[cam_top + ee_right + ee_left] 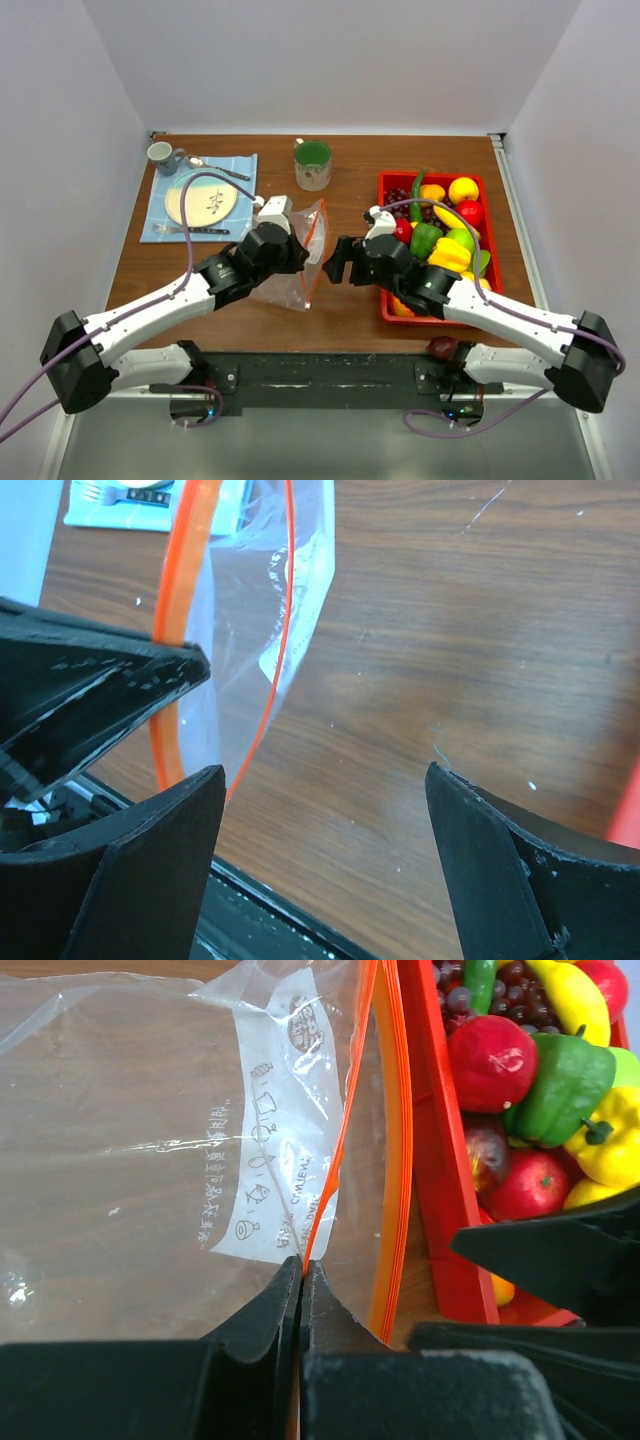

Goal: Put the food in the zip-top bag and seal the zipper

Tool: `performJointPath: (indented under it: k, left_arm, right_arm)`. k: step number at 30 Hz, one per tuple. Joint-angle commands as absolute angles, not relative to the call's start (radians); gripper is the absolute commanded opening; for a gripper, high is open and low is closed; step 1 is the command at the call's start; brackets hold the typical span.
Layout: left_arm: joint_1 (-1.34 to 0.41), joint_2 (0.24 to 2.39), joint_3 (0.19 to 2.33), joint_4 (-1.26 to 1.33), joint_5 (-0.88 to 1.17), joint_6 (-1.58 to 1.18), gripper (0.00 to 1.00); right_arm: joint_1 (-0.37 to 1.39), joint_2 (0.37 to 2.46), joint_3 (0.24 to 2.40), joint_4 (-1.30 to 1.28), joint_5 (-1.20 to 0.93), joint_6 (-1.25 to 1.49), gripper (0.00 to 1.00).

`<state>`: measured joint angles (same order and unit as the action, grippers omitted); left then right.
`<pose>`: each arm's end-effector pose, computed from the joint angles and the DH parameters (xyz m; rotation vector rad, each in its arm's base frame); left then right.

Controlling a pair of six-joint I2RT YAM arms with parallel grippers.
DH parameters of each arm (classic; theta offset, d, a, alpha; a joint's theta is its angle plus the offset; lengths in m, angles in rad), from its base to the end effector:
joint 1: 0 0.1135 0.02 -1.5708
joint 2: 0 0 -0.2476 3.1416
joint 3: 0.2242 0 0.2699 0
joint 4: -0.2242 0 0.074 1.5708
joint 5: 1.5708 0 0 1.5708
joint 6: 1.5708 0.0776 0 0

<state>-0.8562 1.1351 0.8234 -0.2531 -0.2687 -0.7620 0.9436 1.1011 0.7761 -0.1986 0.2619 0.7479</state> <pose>0.2188 -0.2207 0.2347 -0.0593 2.1869 -0.6651 0.1955 0.2355 0.2326 -0.0475 2.1644 0.7443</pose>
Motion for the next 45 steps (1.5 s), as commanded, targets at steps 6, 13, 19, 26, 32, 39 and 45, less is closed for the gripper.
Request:
performJointPath:
  k: [6, 13, 19, 26, 32, 39, 45]
  left_arm:
    - [-0.845, 1.111, 0.899, -0.256, -0.210, -0.738, 0.00]
    - [-0.845, 1.120, 1.025, -0.468, -0.285, -0.692, 0.00]
    - [-0.845, 1.179, 1.178, -0.759, -0.509, -0.706, 0.00]
    - [-0.854, 1.272, 1.279, -0.983, -0.710, -0.756, 0.00]
    - [-0.876, 1.255, 1.240, -0.843, -0.634, -0.756, 0.00]
    - [-0.876, 1.229, 1.157, -0.647, -0.483, -0.773, 0.00]
    - [-0.877, 1.246, 1.137, -0.555, -0.425, -0.782, 0.00]
  right_arm:
    - [0.948, 1.218, 0.859, -0.107, 0.317, 0.790, 0.72]
    - [0.920, 1.266, 0.910, -0.221, 0.454, 0.801, 0.12]
    - [0.887, 1.295, 0.933, -0.276, 0.468, 0.776, 0.04]
    - [0.887, 1.331, 0.963, -0.290, 0.450, 0.762, 0.02]
    - [0.887, 1.351, 0.989, -0.272, 0.394, 0.736, 0.05]
    - [0.887, 1.348, 1.015, -0.284, 0.365, 0.712, 0.23]
    - [0.888, 1.289, 1.031, -0.314, 0.362, 0.693, 0.39]
